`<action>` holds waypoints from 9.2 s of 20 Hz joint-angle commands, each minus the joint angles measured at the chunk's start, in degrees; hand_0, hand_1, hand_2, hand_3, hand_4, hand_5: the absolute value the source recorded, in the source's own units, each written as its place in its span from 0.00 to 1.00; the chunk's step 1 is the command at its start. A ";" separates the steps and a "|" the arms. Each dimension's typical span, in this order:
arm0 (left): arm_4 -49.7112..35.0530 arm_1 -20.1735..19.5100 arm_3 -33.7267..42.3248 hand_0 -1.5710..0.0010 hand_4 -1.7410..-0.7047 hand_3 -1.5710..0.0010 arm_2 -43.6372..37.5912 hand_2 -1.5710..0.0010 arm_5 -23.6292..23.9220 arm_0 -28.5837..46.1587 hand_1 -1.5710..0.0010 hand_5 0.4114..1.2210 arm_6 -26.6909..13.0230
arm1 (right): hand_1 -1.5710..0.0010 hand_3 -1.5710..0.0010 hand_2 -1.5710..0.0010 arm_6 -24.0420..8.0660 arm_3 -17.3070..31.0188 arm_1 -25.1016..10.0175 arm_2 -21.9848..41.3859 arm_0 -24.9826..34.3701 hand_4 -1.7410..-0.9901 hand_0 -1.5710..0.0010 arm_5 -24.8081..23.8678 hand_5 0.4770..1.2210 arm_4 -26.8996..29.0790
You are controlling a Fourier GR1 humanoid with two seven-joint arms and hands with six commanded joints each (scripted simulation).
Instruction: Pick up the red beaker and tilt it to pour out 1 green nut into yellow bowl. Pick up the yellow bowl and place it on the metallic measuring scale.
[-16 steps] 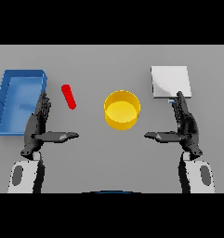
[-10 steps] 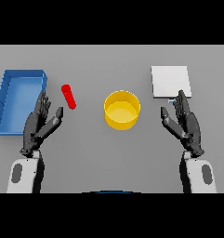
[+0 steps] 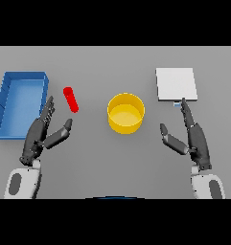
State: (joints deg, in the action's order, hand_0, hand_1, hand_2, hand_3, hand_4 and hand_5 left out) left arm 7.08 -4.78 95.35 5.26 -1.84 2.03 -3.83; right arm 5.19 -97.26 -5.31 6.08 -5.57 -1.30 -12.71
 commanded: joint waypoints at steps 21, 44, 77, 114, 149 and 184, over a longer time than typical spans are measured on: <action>0.66 1.56 -35.24 1.00 0.41 1.00 -7.17 1.00 1.60 -26.18 1.00 0.36 5.54 | 1.00 1.00 1.00 0.12 -0.71 0.83 -1.10 -0.31 0.54 1.00 1.28 0.28 3.59; 1.00 4.19 -44.26 0.05 0.07 0.05 -10.21 0.05 7.89 -33.57 0.05 0.86 15.00 | 1.00 1.00 1.00 0.80 1.12 0.25 -1.37 2.17 0.62 1.00 1.14 0.26 2.79; 43.67 -10.87 -46.66 0.00 0.06 0.00 40.95 0.00 -10.58 -62.62 0.00 0.99 3.55 | 1.00 1.00 1.00 0.25 -1.12 1.61 -0.16 0.17 0.69 1.00 -0.35 0.25 0.73; 50.52 -12.07 -73.47 0.00 0.01 0.13 61.51 0.00 -6.92 -100.25 0.00 1.00 10.74 | 1.00 1.00 1.00 2.43 -0.59 2.23 0.74 0.16 0.77 1.00 -1.54 0.25 -1.17; -24.84 -37.75 -41.76 0.00 0.00 0.12 24.16 0.00 30.16 -41.74 0.00 0.82 -29.63 | 1.00 1.00 1.00 4.58 3.05 1.04 0.48 3.04 0.76 1.00 0.78 0.28 0.63; -29.29 -44.67 -30.34 1.00 0.99 1.00 29.25 1.00 18.90 -35.86 1.00 0.33 -19.22 | 1.00 1.00 1.00 5.37 9.82 -19.73 21.56 26.67 0.69 1.00 17.16 0.31 -30.31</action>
State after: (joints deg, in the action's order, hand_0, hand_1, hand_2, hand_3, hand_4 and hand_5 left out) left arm -22.21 -49.45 65.01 34.51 17.08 -33.85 -23.02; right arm 10.57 -87.45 -25.03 27.63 21.12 15.85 -43.01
